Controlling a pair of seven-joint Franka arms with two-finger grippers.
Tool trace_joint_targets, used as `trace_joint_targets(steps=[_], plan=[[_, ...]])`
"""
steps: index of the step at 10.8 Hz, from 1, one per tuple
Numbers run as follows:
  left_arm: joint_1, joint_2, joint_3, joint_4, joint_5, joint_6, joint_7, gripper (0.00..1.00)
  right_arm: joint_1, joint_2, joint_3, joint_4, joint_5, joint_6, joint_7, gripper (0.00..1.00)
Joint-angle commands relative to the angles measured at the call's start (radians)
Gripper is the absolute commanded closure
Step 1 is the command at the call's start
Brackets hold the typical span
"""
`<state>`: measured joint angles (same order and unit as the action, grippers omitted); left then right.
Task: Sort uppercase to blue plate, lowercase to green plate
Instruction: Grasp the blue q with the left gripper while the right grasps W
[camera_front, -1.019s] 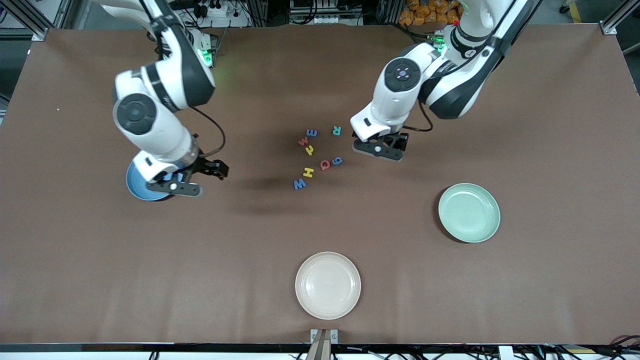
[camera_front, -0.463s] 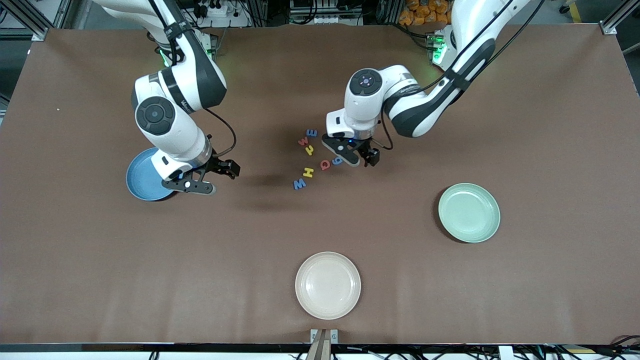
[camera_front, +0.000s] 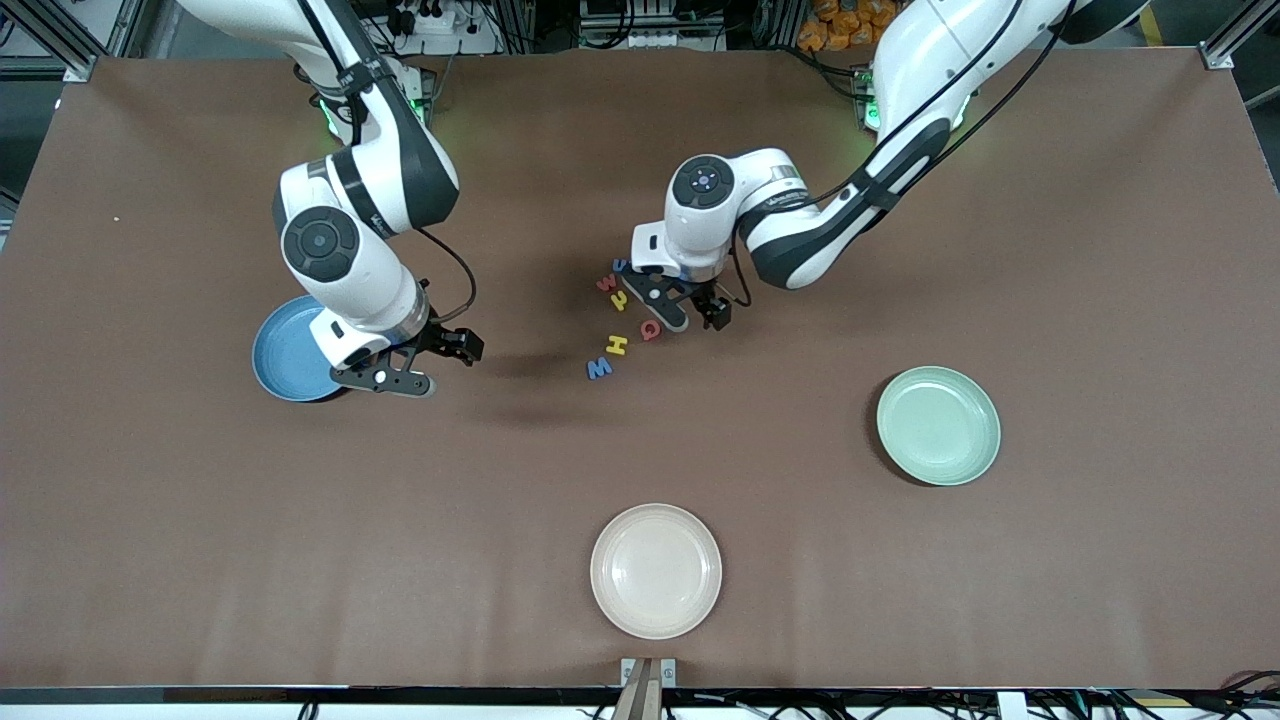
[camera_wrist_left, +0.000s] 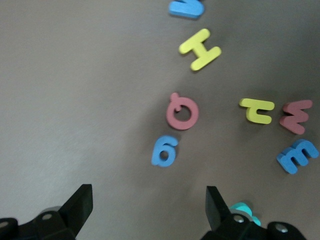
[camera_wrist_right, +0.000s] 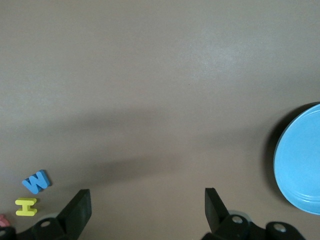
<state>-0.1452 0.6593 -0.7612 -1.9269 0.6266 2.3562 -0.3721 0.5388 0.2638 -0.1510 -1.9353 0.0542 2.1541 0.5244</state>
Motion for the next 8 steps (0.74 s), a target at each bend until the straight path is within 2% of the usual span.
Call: trace_joint_targets(steps=[1,4,5,6,8], plan=[[-0.036,0.060,0.034,0.031,0.061,0.053,0.006,0.11,-0.011,-0.005,0.001,-0.010,-0.001,0.012,0.014,0.00],[-0.076,0.095,0.077,0.057,0.071,0.086,0.016,0.18,0.029,0.026,0.004,-0.020,0.004,0.061,0.023,0.00],[-0.080,0.101,0.079,0.059,0.073,0.086,0.018,0.24,0.026,0.032,0.004,-0.019,0.009,0.069,0.023,0.00],[-0.085,0.103,0.086,0.057,0.073,0.084,0.034,0.36,0.035,0.043,0.005,-0.024,0.010,0.091,0.023,0.00],[-0.086,0.105,0.098,0.057,0.079,0.084,0.076,0.37,0.059,0.074,0.005,-0.027,0.012,0.136,0.022,0.00]])
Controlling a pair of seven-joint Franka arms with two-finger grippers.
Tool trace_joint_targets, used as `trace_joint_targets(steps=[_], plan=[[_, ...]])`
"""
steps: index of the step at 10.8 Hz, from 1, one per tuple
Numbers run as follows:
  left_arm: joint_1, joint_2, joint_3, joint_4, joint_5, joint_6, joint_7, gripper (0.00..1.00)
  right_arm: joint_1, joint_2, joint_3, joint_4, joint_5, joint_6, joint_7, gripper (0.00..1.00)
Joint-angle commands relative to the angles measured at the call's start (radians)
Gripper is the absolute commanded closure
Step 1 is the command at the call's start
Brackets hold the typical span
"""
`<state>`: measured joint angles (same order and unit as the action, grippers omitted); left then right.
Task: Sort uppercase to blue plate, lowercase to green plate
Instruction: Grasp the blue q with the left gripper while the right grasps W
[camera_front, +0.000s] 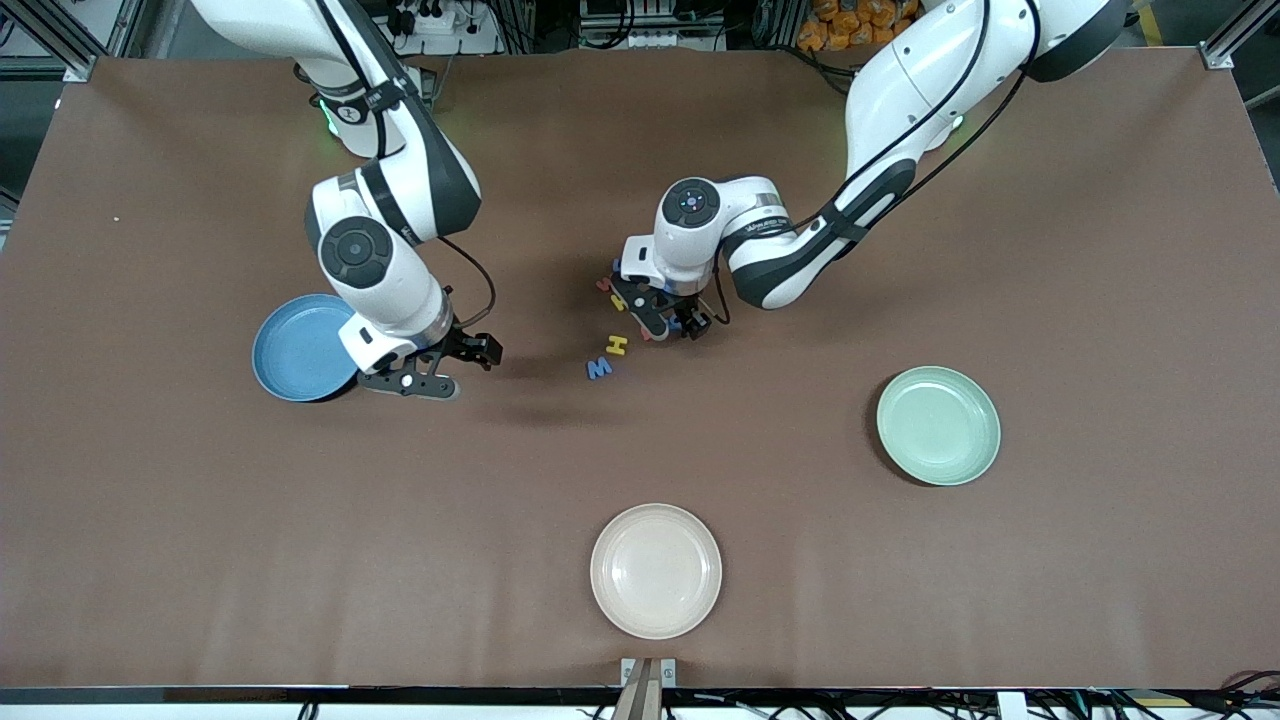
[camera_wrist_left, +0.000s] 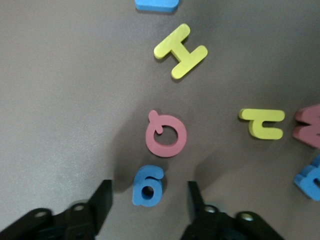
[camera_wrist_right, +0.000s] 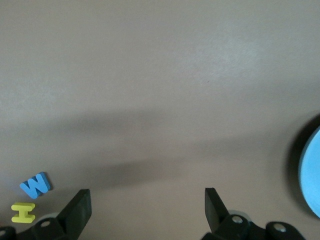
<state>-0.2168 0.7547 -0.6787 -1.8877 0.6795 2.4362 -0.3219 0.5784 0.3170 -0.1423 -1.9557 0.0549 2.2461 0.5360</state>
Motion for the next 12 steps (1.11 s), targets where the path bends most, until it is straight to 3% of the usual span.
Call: trace_joint_targets(steps=[1,3,4,6,9,12], plan=[[-0.022,0.011,0.018,0.018,0.025,0.004,0.027,0.37,0.041,0.039,0.001,-0.003,0.011,0.102,0.010,0.00],[-0.019,0.011,0.025,0.019,0.025,0.004,0.033,0.41,0.113,0.127,0.001,0.020,0.058,0.205,0.013,0.00],[-0.019,0.009,0.034,0.021,0.025,0.004,0.043,0.54,0.123,0.154,0.001,0.027,0.098,0.234,0.016,0.00],[-0.001,0.003,0.041,0.021,0.019,0.000,0.043,1.00,0.152,0.223,0.001,0.088,0.108,0.240,0.024,0.00],[0.077,-0.076,0.039,0.012,-0.006,-0.128,0.049,1.00,0.202,0.309,0.001,0.173,0.132,0.262,0.044,0.00],[0.147,-0.220,0.045,0.021,-0.225,-0.203,0.049,1.00,0.247,0.385,0.001,0.214,0.140,0.337,0.078,0.00]])
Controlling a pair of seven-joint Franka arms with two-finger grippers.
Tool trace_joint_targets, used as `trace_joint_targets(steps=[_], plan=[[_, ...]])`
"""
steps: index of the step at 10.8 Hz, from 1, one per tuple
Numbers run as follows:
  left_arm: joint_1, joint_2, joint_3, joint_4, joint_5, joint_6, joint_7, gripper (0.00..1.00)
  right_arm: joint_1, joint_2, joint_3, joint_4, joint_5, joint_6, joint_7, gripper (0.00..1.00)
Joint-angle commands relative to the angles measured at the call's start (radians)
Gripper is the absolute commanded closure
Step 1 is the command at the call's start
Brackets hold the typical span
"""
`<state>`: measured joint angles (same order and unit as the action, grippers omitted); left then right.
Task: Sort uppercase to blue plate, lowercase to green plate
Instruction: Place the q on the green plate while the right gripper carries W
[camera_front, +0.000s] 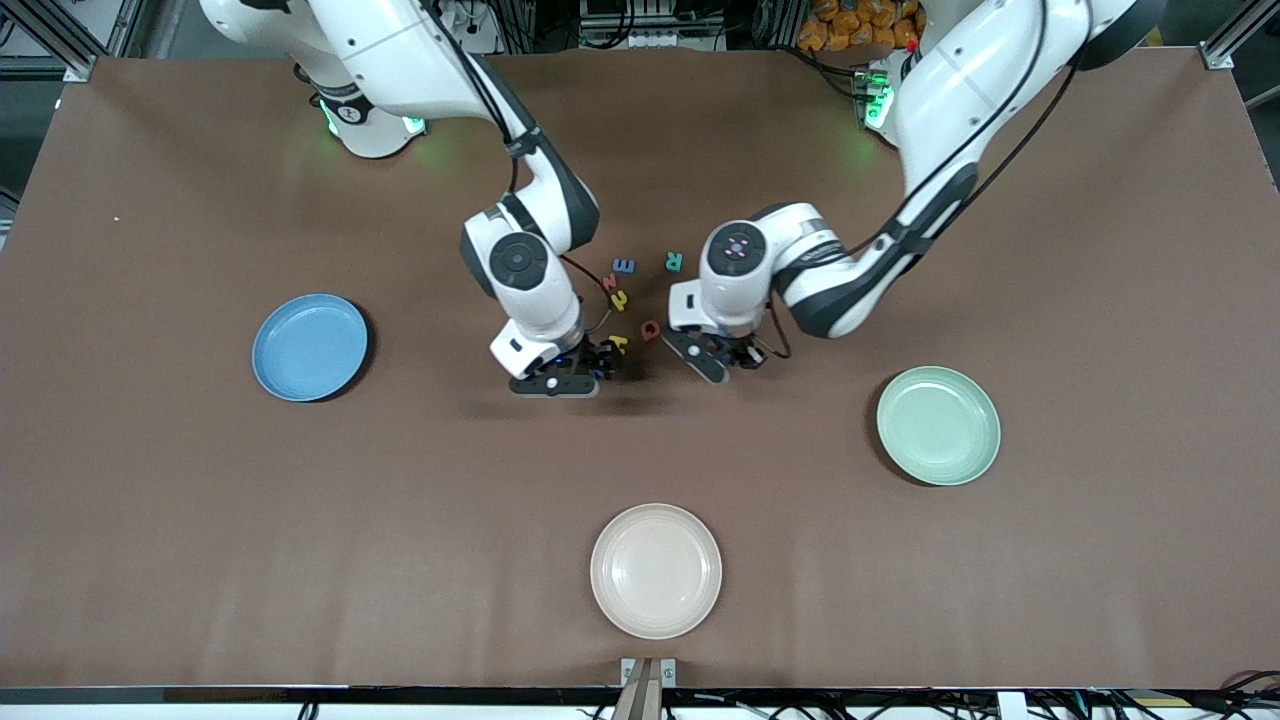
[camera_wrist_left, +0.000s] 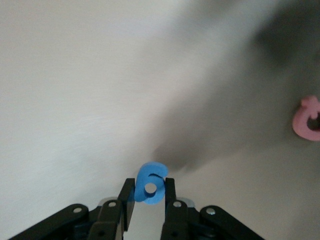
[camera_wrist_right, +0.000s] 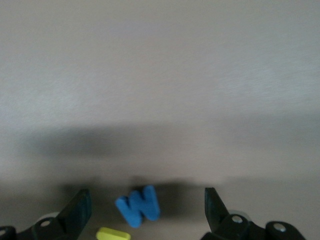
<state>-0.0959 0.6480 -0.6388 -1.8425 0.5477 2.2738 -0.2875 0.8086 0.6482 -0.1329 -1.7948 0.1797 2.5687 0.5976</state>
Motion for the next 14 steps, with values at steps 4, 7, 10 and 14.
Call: trace_joint_targets(steps=[4,7,10,14], plan=[[0.099,-0.165,0.132,0.034,-0.224,-0.088,0.034,1.00,0.031,0.079,-0.010,0.072,-0.002,0.015,-0.045,0.21],[0.104,-0.159,0.267,0.039,-0.235,-0.088,0.048,1.00,0.030,0.087,-0.014,0.066,-0.003,0.011,-0.093,0.21],[0.108,-0.140,0.359,0.045,-0.250,-0.086,0.053,1.00,0.020,0.087,-0.014,0.055,0.000,0.002,-0.136,0.21],[0.110,-0.085,0.451,0.058,-0.296,-0.077,0.073,0.97,0.027,0.085,-0.013,0.046,0.003,-0.015,-0.146,0.25]])
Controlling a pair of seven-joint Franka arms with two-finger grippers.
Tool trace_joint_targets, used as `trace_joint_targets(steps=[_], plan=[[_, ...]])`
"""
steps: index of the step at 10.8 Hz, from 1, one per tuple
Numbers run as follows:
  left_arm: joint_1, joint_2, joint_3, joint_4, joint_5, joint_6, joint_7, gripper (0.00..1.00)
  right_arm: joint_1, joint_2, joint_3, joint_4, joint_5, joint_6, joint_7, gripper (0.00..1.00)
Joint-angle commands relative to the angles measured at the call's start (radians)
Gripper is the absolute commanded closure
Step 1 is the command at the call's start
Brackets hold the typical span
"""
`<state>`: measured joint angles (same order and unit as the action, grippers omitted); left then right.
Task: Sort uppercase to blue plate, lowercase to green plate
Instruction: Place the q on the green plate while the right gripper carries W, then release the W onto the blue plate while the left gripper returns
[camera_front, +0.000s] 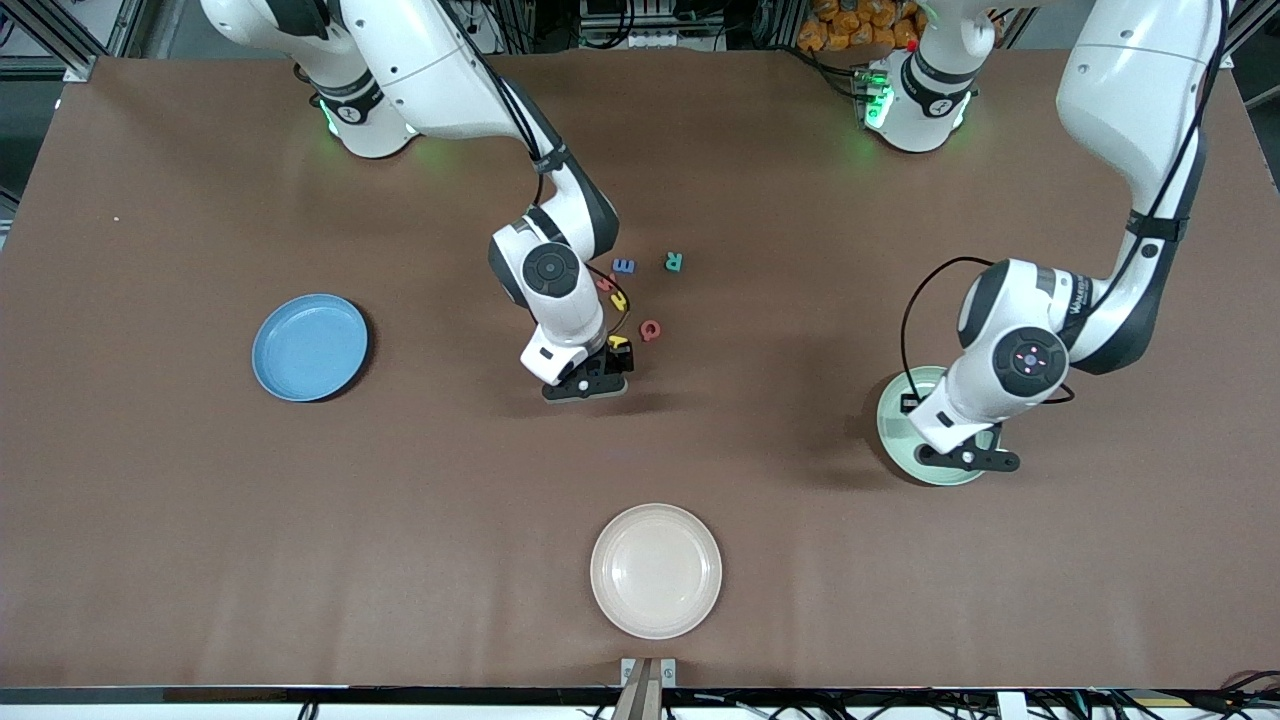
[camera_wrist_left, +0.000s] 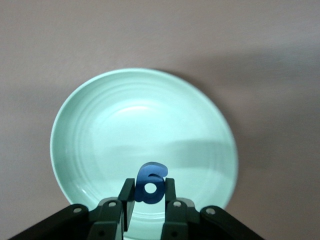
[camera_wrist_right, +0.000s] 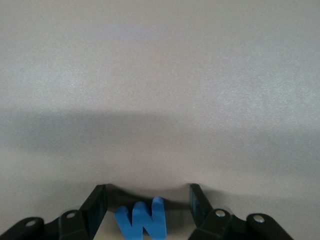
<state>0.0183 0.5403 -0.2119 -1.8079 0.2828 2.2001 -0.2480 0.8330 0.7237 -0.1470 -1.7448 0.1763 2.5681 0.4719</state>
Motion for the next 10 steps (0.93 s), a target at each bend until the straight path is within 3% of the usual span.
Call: trace_joint_targets(steps=[1,2,3,4,5,8,10], plan=[[-0.005,0.030,0.028,0.051,-0.033,-0.003,0.033,0.75,0.003,0.008,0.001,-0.002,0.006,-0.031,-0.030,0.25],[-0.005,0.030,0.028,0.058,-0.034,-0.003,0.032,0.45,0.005,0.007,0.001,-0.002,0.009,-0.048,-0.029,0.25],[-0.006,0.029,0.028,0.061,-0.048,-0.003,0.032,0.08,0.011,0.007,0.001,-0.004,0.011,-0.052,-0.029,0.27],[-0.006,0.026,0.028,0.061,-0.056,-0.003,0.033,0.00,0.012,0.007,0.001,-0.002,0.011,-0.057,-0.029,0.28],[-0.014,0.021,0.028,0.062,-0.056,-0.005,0.032,0.00,0.017,0.007,0.001,-0.002,0.012,-0.059,-0.027,0.28],[-0.034,-0.031,0.020,0.062,-0.068,-0.017,0.029,0.00,0.023,0.002,0.001,-0.002,0.012,-0.068,-0.030,0.50],[-0.058,-0.068,-0.001,0.059,-0.089,-0.062,0.030,0.00,0.023,0.002,0.001,-0.002,0.012,-0.068,-0.032,0.59]])
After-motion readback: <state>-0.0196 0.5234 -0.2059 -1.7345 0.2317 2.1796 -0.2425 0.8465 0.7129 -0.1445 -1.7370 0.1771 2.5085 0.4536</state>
